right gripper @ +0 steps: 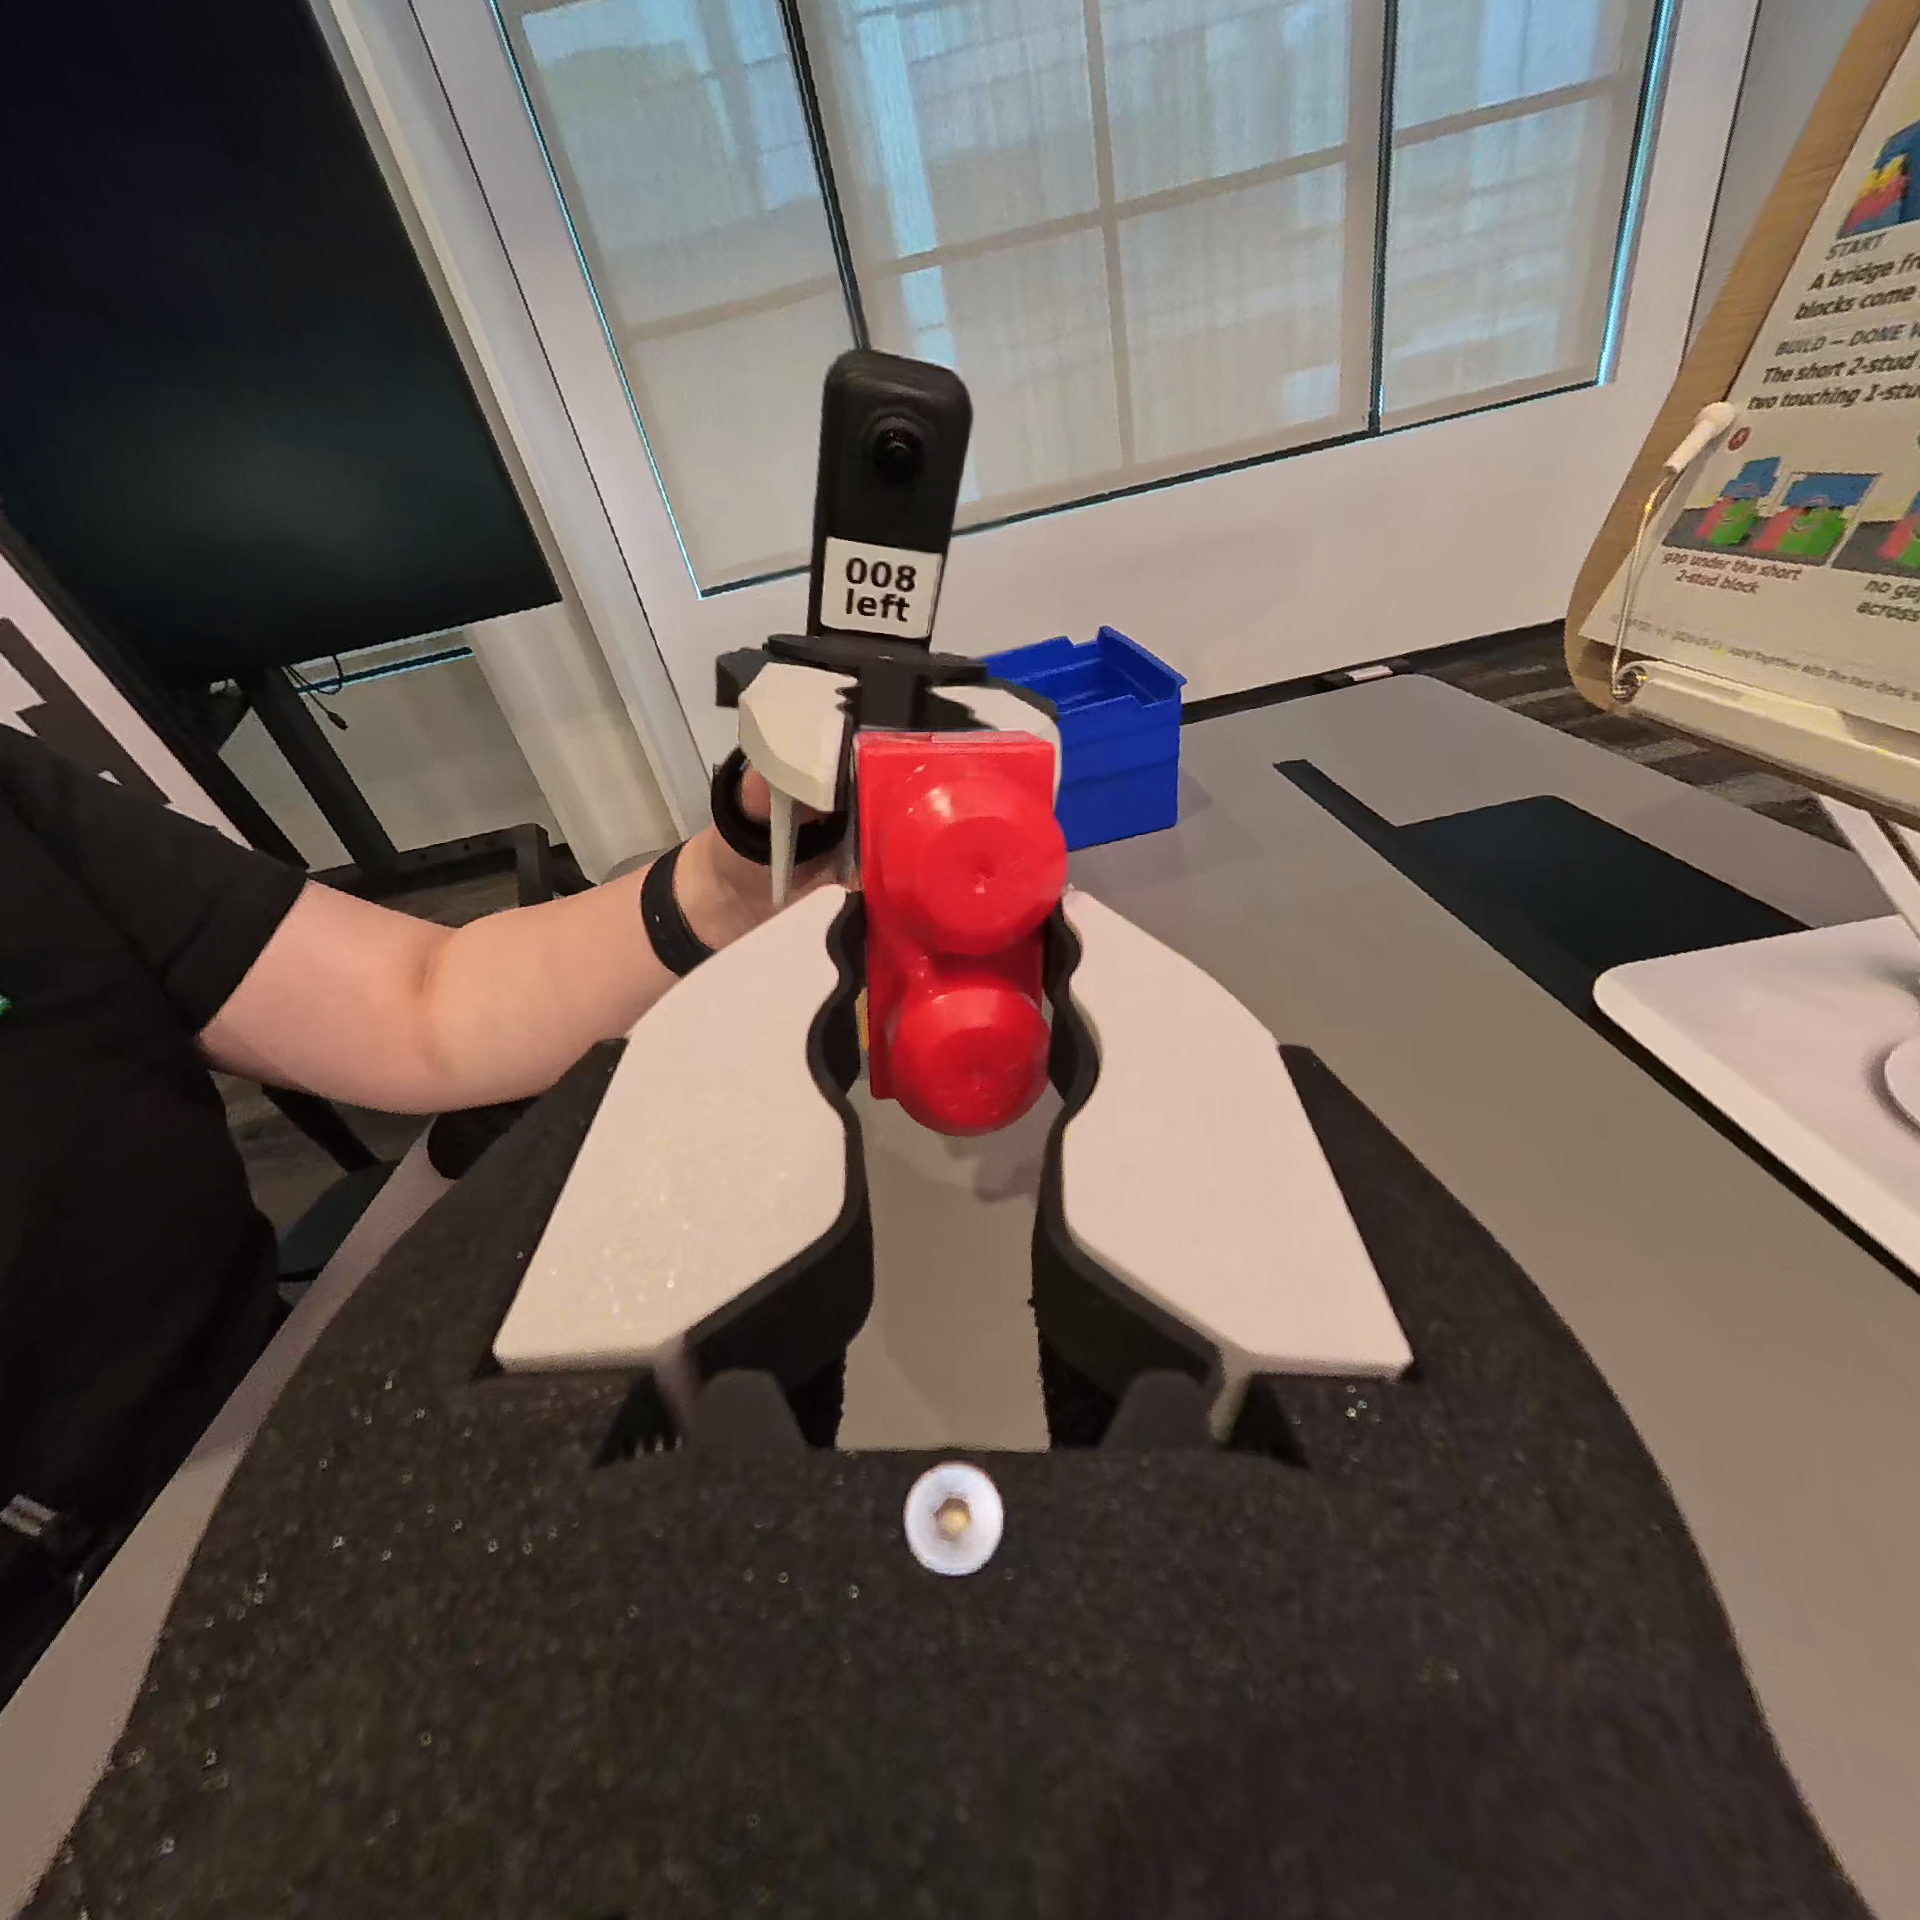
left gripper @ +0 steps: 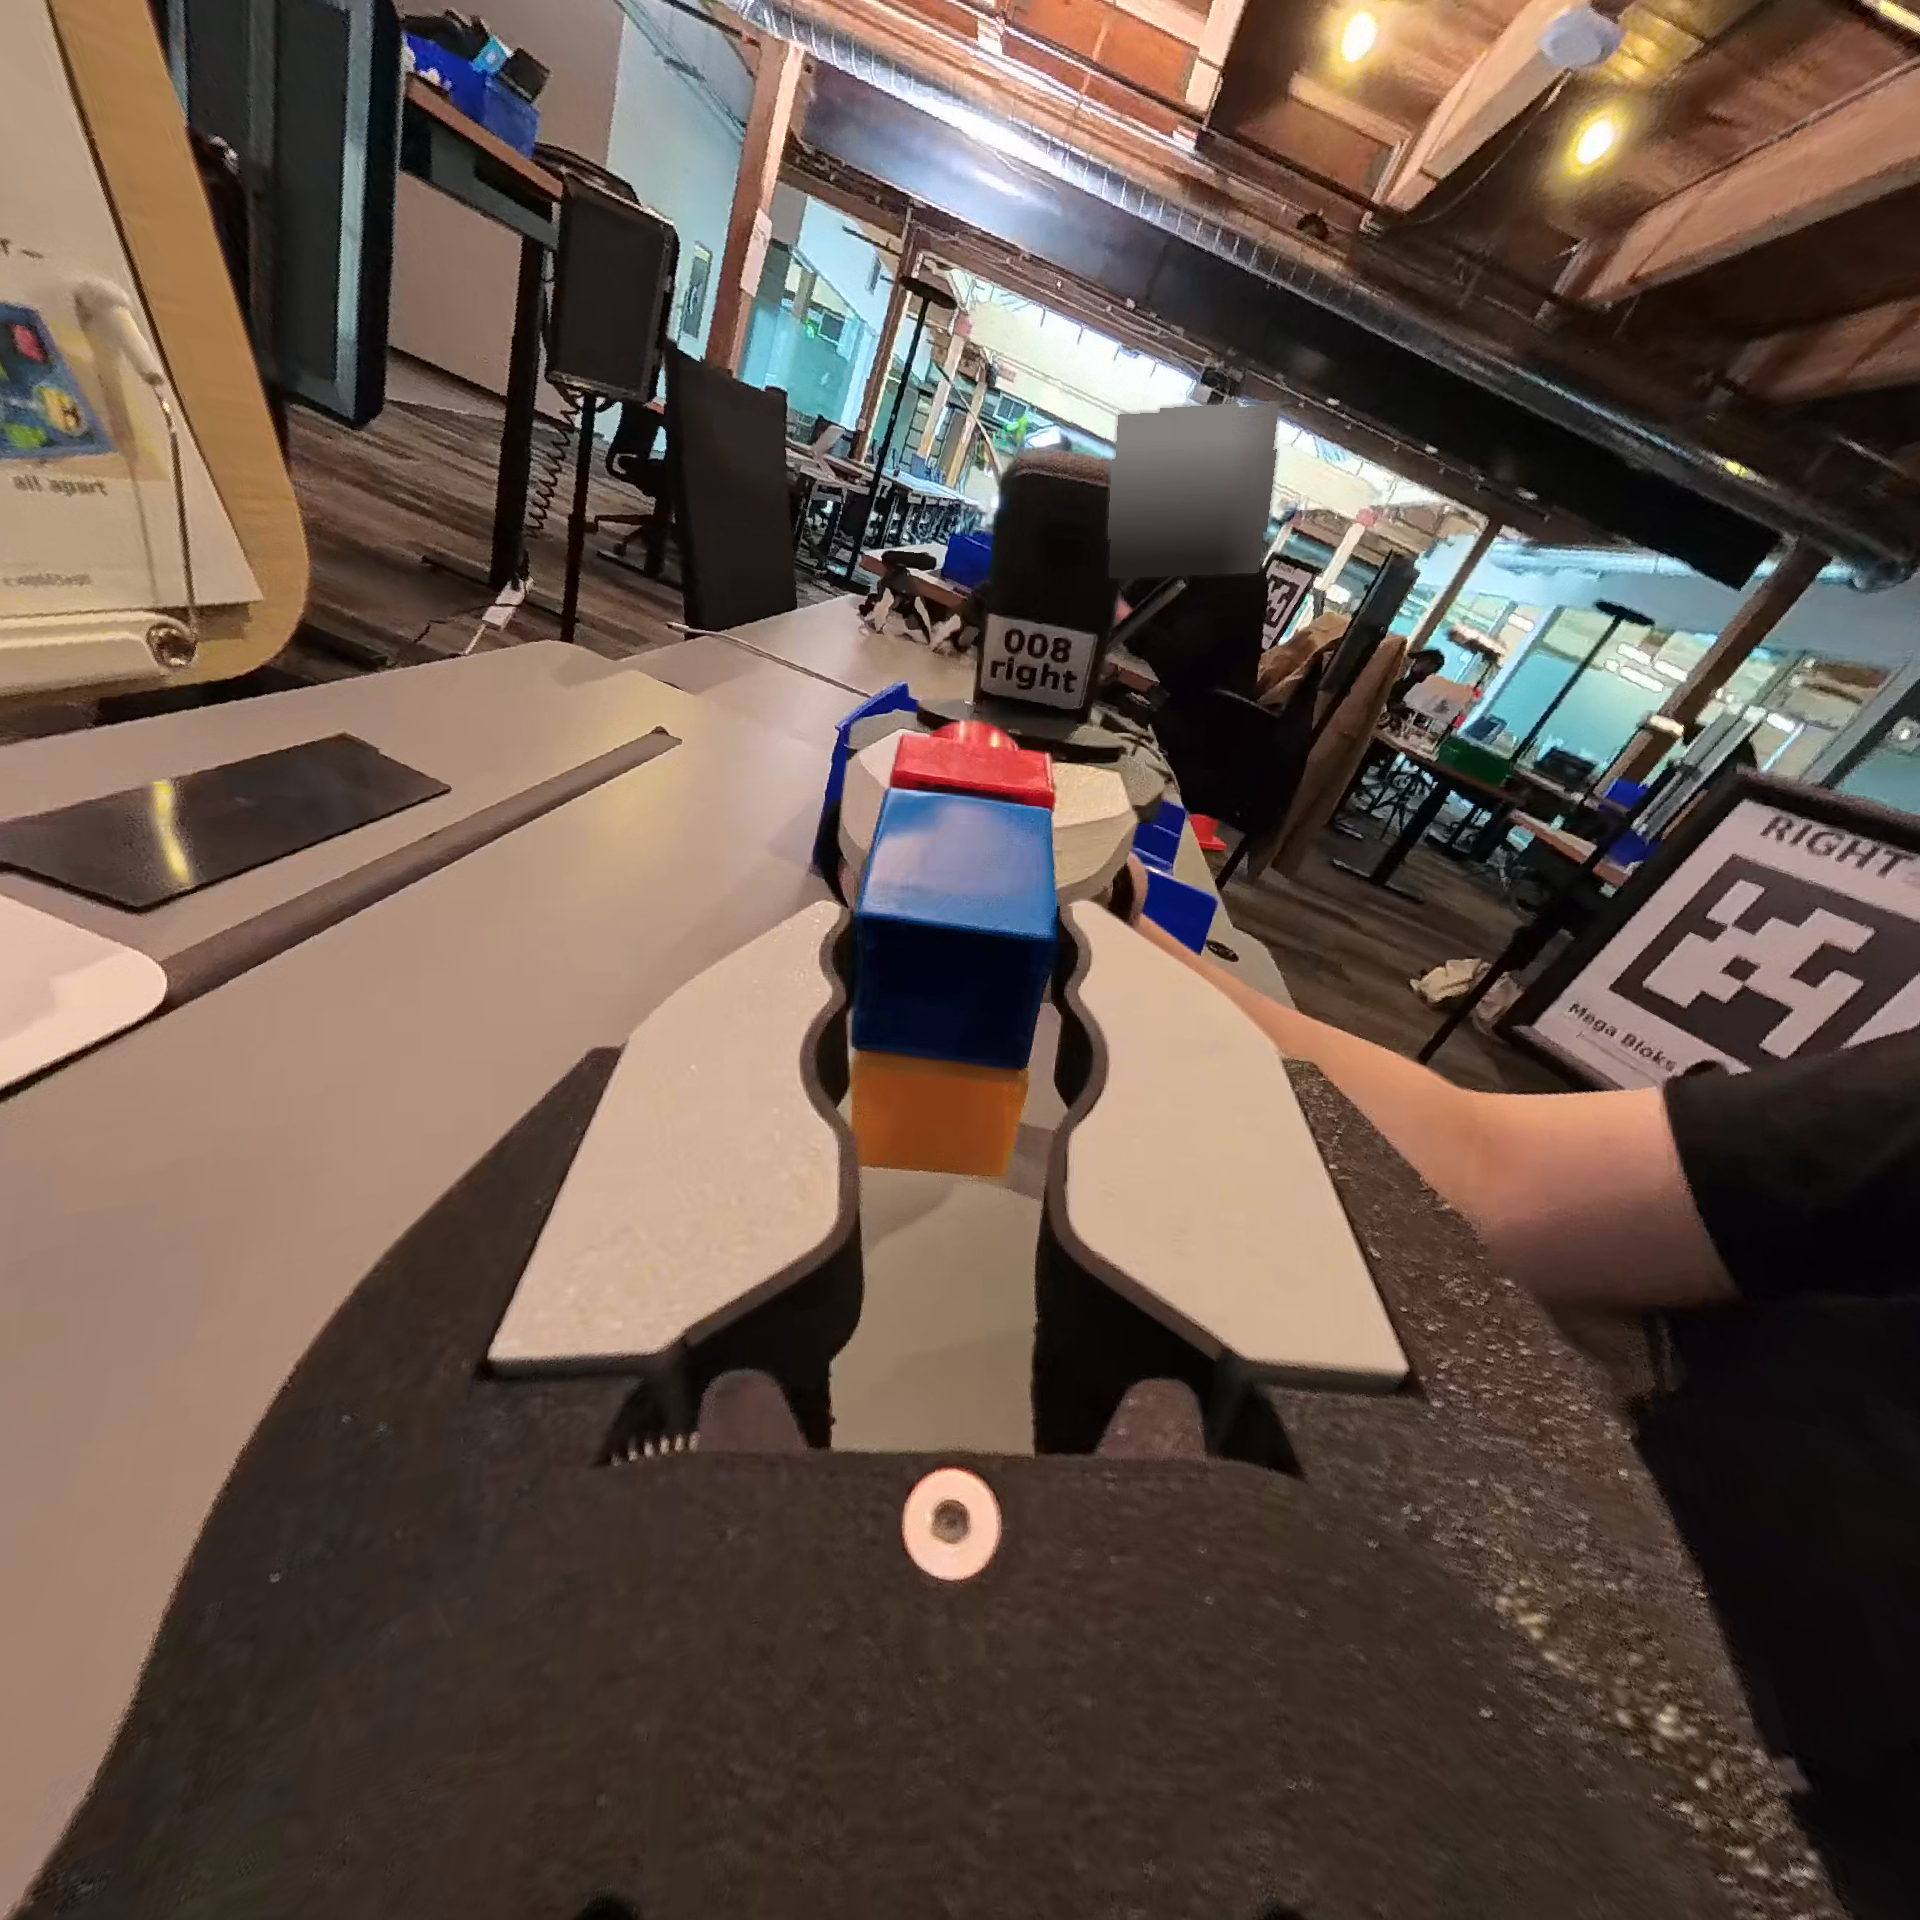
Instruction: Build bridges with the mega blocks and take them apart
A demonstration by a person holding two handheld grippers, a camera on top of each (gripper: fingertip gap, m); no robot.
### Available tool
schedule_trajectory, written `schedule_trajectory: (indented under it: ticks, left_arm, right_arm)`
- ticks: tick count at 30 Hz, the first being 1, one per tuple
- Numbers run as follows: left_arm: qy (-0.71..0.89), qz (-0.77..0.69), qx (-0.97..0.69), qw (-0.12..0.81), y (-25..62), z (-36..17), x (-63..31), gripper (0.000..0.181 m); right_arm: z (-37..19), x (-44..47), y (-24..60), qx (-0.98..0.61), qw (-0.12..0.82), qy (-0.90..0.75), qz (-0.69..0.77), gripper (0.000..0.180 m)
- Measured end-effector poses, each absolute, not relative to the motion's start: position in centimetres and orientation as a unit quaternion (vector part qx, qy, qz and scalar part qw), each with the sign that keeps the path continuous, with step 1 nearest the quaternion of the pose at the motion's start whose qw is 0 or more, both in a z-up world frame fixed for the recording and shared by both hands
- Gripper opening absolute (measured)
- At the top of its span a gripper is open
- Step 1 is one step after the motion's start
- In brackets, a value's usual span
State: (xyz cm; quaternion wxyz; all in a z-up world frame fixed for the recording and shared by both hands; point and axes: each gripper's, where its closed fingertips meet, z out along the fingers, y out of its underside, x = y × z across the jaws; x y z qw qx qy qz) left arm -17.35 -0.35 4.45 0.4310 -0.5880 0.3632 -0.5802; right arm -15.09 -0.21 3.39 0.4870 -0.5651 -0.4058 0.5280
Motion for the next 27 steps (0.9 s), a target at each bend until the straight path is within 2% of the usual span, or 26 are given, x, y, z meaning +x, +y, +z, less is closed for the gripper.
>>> schedule_trajectory:
  ticks: [5,10,12,14,27]
  left_arm:
    - [0.374,-0.588,-0.573,0.431,-1.0,5.3,-17.5,0.035]
    - [0.377,-0.581,-0.576,0.435,-1.1,5.4,-17.6,0.035]
    - [0.381,-0.58,-0.575,0.433,-1.3,5.4,-17.4,0.035]
    - [0.385,-0.584,-0.57,0.43,-1.7,5.6,-17.1,0.035]
    - [0.429,-0.539,-0.592,0.419,-2.8,4.6,-16.3,0.035]
  right_arm:
    - [4.5,-15.1,-1.1,-0.544,0.485,-0.409,0.55,0.033]
    - [5.9,-15.3,-1.1,-0.541,0.51,-0.398,0.538,0.047]
    - [6.4,-15.2,-1.2,-0.535,0.513,-0.394,0.543,0.044]
    - [6.4,-15.1,-1.4,-0.537,0.506,-0.398,0.545,0.033]
    - [4.7,-14.4,-2.5,-0.557,0.465,-0.447,0.524,0.033]
